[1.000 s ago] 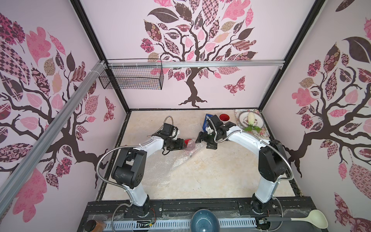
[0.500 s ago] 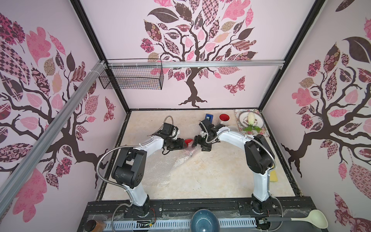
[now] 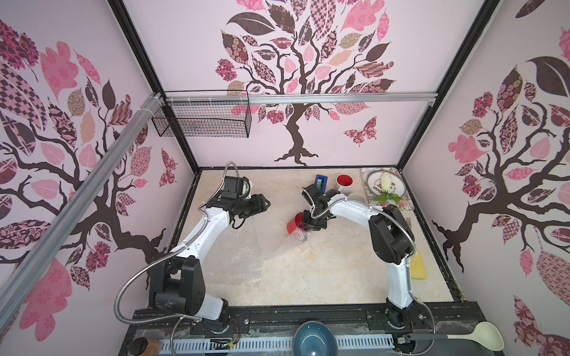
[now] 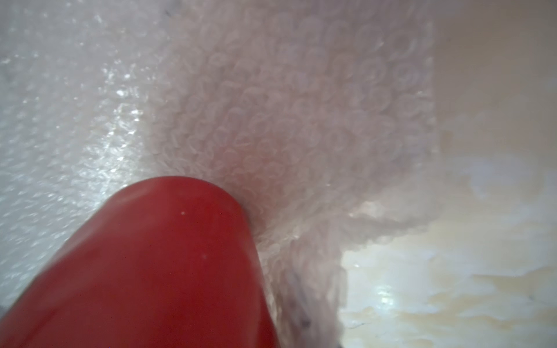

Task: Wrap mugs in bubble wrap
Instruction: Wrap the mug in bubble wrap.

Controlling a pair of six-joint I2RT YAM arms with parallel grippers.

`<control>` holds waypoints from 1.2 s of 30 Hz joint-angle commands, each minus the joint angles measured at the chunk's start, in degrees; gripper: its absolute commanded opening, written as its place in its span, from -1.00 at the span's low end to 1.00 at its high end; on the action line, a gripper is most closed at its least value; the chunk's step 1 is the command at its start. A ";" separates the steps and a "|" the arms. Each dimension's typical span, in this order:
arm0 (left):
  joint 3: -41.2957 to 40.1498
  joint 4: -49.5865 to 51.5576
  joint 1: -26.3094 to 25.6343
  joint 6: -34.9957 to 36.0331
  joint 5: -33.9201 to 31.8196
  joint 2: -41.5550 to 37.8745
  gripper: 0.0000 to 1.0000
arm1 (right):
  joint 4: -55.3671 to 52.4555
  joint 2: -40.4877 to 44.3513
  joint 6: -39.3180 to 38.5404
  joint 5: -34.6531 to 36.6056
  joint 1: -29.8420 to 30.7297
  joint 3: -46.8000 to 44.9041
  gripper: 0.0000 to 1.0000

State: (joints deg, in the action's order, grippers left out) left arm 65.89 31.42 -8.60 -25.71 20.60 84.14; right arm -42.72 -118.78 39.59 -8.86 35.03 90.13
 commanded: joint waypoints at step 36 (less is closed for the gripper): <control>12.29 -5.45 -7.79 -3.79 2.01 31.96 0.29 | -3.77 18.41 3.03 9.15 -0.27 -24.94 -0.69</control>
State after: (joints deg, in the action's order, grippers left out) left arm 75.05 27.07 -16.08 -28.56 23.29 113.93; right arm -44.93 -100.31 41.54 1.21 34.70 66.92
